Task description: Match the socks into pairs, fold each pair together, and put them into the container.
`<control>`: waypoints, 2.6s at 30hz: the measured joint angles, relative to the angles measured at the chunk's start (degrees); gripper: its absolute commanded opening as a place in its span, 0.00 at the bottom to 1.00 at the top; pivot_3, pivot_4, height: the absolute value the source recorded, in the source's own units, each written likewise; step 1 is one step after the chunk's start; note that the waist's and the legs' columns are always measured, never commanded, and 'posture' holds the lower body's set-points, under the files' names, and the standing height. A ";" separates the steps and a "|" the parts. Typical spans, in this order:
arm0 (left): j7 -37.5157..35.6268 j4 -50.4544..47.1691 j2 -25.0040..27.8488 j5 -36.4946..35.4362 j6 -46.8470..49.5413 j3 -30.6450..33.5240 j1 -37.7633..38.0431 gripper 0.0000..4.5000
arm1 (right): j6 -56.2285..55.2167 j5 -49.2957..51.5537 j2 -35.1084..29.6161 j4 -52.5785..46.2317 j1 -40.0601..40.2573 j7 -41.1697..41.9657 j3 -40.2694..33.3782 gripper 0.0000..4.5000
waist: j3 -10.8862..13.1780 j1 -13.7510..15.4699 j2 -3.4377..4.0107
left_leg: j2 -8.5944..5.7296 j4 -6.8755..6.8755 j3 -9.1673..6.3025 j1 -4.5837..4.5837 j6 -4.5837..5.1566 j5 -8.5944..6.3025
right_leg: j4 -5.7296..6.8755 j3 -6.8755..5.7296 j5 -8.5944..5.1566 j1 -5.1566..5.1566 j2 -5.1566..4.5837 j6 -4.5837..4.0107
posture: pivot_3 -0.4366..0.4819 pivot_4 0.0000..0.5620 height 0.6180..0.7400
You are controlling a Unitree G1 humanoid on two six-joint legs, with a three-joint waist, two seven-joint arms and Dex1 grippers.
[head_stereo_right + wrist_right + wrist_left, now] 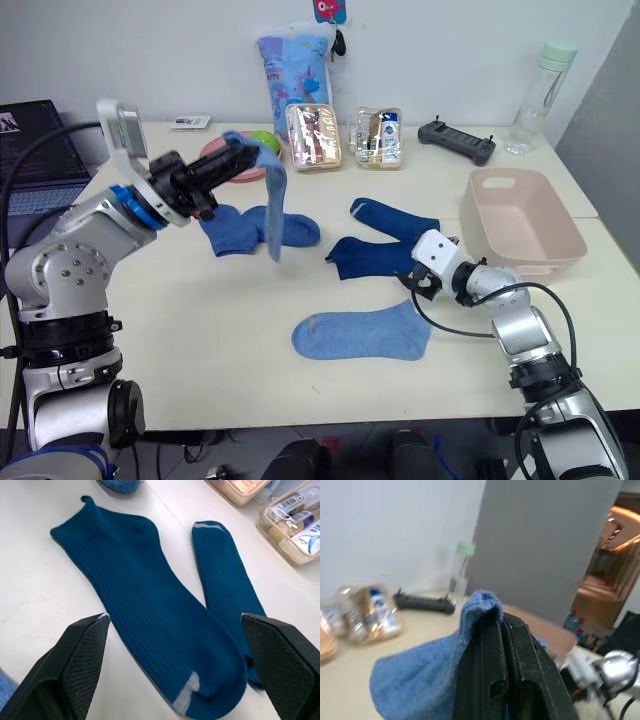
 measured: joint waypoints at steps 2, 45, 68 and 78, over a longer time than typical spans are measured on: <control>-0.03 -2.33 -0.92 -1.28 1.84 -1.90 0.68 0.00 | 0.16 0.00 -0.04 -0.03 0.02 0.00 -0.04 1.00 | 0.00 -0.01 0.00 | 0.00 0.00 -0.01 0.00 -0.01 0.00 | 0.01 0.00 0.00 0.00 0.00 0.00 | 0.48 0.27 1.00; -13.80 -5.42 5.87 18.76 -12.45 -21.19 26.64 0.00 | 35.85 18.04 -5.49 -25.81 12.68 2.44 -2.66 0.31 | 0.07 0.14 0.01 | 0.02 -0.56 0.02 0.38 -0.09 0.07 | -0.04 0.02 -0.03 0.08 0.02 -0.07 | 0.48 0.27 1.00; -16.48 -13.96 -0.01 14.84 -5.89 -30.66 22.27 0.00 | 16.32 8.78 9.27 6.14 -13.09 -1.13 6.33 0.01 | 0.07 0.26 0.01 | -0.04 -0.58 0.06 0.40 -0.11 0.09 | -0.03 0.04 -0.03 0.08 0.04 -0.08 | 0.48 0.27 1.00; -15.28 -11.64 -2.98 16.23 -5.86 -33.42 22.55 0.49 | 12.36 11.24 10.29 3.49 -9.89 2.68 3.90 0.46 | 0.07 -0.02 0.01 | 0.05 -0.59 0.01 0.39 -0.10 0.08 | 0.02 0.04 -0.03 0.04 0.05 -0.08 | 0.48 0.27 1.00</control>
